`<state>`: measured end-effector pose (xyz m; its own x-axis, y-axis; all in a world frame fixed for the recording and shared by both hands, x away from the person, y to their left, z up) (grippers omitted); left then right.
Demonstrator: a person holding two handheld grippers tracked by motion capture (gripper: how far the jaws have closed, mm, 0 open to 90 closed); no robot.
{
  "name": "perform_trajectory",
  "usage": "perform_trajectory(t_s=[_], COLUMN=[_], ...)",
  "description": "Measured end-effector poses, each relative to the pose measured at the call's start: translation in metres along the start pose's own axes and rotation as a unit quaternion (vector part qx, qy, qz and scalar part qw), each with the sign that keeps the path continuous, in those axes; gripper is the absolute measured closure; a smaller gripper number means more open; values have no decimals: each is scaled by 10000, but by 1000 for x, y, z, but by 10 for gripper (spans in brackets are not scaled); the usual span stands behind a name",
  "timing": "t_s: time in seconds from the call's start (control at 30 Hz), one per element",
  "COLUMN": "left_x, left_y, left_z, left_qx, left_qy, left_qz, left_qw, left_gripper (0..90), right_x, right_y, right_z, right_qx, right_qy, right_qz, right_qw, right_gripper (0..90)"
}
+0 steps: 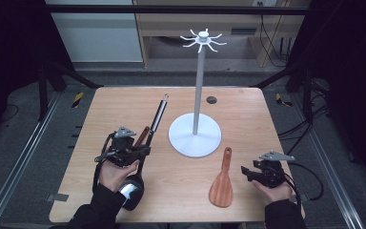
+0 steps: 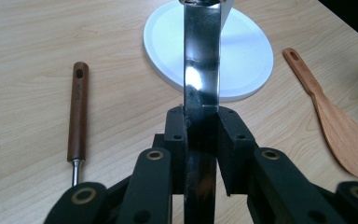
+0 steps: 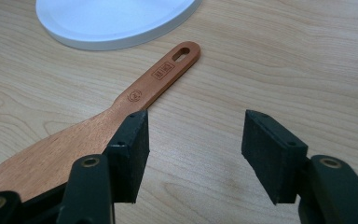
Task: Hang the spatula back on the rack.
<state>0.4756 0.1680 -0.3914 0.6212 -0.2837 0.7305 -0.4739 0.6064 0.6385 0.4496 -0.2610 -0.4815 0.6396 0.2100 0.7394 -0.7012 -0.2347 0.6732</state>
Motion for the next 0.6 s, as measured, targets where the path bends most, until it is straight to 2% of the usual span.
perform_trajectory(t_s=[0.3,0.6], left_x=[10,23], left_y=[-5,4], left_z=[9,14], left_qx=[-75,-98], left_qy=[-58,-190], left_qz=[37,281], left_qw=[9999,9994], left_gripper=[747,748], right_x=[1,1], right_y=[0,0], right_z=[0,-1], right_qx=[22,29], right_qy=[17,20], right_qz=[13,14], right_qw=[10000,10000], right_gripper=[416,417])
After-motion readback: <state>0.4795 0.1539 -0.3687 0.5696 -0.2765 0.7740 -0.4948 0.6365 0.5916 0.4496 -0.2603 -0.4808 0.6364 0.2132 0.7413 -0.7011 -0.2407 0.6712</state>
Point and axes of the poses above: each handheld gripper's, and its own axes: y roughly backward along the jaws, x roughly out of its top, z roughly to its right, the point moved 2 cm from there along -y, roughly forward along the jaws, and after that the axes turned 8 degrees about -x, right-handed, at the moved point
